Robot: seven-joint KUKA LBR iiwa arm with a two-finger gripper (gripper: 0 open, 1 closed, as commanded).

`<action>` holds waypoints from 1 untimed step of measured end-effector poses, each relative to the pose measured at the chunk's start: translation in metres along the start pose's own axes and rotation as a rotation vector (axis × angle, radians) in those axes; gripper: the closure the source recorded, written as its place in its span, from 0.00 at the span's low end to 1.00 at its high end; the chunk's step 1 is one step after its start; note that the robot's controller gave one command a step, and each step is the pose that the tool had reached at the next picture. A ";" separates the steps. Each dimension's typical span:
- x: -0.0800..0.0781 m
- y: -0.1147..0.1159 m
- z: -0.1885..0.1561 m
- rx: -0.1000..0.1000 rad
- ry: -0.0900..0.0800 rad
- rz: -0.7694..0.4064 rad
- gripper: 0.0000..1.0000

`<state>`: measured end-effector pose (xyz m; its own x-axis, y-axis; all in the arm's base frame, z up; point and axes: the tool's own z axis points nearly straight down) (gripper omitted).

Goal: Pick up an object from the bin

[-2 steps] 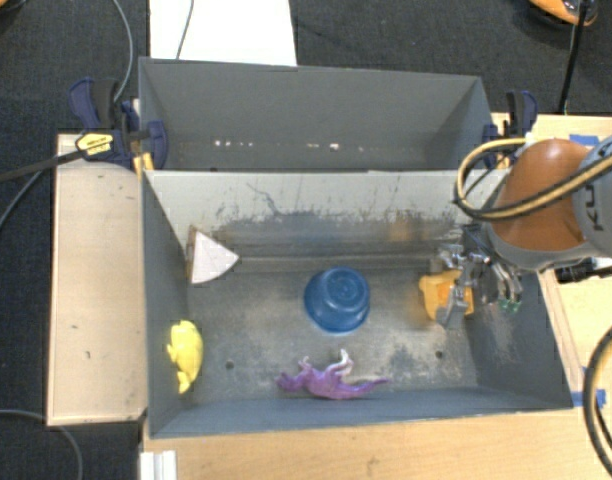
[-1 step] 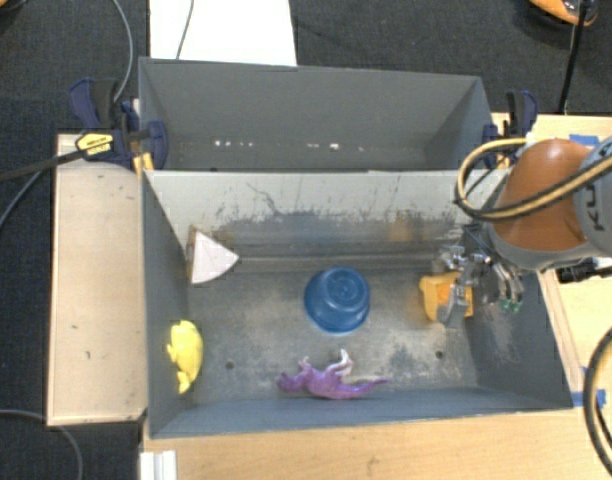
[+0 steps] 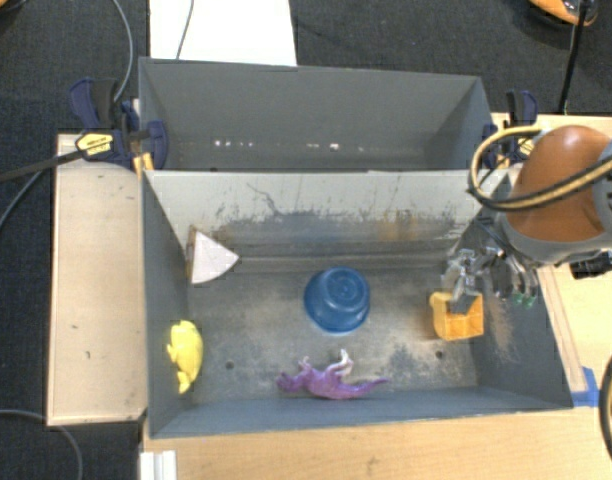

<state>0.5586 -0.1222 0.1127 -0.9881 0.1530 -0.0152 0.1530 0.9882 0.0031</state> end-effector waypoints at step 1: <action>-0.016 -0.006 -0.030 0.001 -0.016 0.007 1.00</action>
Offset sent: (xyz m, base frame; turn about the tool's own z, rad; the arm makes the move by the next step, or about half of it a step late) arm -0.0115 -0.0245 0.1423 -0.0266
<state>0.5728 -0.1303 0.1425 -0.9867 0.1594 -0.0311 0.1594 0.9872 0.0024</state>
